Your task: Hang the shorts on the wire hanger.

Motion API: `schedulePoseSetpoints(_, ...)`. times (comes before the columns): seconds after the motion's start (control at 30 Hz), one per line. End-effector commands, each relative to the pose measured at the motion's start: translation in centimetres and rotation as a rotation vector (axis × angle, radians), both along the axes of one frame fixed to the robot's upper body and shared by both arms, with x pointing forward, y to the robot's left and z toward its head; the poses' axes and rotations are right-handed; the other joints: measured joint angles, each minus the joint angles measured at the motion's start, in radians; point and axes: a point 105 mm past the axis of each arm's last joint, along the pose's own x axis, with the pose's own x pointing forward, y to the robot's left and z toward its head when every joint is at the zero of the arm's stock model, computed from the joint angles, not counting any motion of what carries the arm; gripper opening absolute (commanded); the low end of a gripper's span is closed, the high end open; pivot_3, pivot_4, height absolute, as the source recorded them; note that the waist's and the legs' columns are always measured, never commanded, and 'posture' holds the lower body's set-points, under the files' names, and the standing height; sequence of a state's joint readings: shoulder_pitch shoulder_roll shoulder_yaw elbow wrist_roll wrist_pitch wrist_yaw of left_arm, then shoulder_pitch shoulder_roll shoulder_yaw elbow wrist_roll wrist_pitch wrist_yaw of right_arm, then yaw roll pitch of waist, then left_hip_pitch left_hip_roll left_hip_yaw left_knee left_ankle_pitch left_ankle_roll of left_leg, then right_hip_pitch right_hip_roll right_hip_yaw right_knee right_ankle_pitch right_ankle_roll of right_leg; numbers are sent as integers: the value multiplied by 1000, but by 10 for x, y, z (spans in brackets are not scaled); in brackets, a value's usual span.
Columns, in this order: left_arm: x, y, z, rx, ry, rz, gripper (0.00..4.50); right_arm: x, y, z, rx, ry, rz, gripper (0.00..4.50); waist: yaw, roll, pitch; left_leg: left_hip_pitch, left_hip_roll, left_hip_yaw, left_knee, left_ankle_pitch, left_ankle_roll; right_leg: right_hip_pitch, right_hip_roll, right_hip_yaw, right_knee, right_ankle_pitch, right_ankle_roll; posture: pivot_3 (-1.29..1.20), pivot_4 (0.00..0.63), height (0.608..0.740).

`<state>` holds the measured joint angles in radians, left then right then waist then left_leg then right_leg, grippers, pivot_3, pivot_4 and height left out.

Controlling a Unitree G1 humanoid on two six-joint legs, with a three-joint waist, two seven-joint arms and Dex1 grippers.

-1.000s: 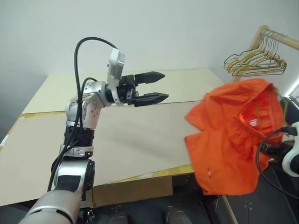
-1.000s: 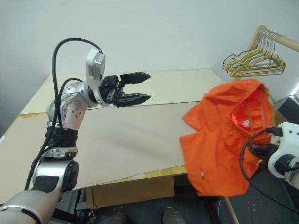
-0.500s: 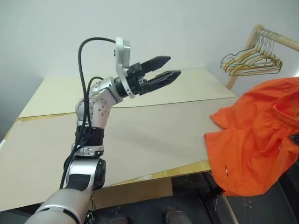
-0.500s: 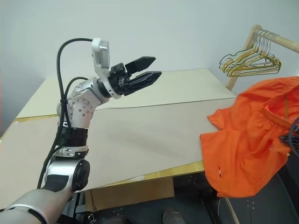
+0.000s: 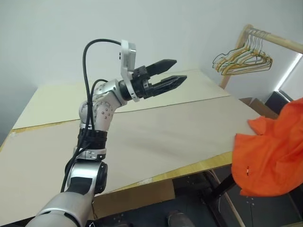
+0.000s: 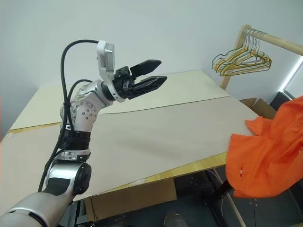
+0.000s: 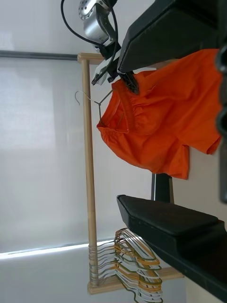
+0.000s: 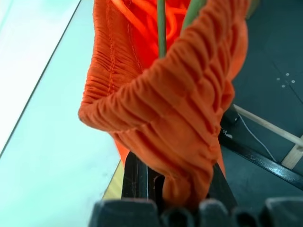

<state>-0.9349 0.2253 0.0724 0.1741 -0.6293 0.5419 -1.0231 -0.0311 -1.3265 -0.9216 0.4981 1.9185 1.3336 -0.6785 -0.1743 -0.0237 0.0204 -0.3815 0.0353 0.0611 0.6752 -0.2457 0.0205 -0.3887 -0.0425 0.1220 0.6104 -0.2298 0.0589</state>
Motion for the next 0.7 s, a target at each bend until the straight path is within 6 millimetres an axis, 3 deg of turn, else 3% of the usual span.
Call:
schedulePoseSetpoints(0.03,-3,-2,14,-5,-59,-14,4461,5,-5,28,-33,-73,-8,0,-10,0,0,0,-1,0,0,0,0,0,0,2,0,-1,1,-155,0,740)
schedulePoseSetpoints(0.33,-3,-4,15,5,-78,-23,4461,23,-7,18,-3,-17,9,0,-37,1,0,-2,-4,0,-1,-1,2,1,0,8,-3,-2,4,-150,0,740)
schedulePoseSetpoints(0.7,-5,1,9,35,-84,-6,4461,11,-24,14,-70,49,-107,0,-30,3,1,-1,-4,0,-4,-1,2,1,-1,7,-4,-4,6,-136,0,740)
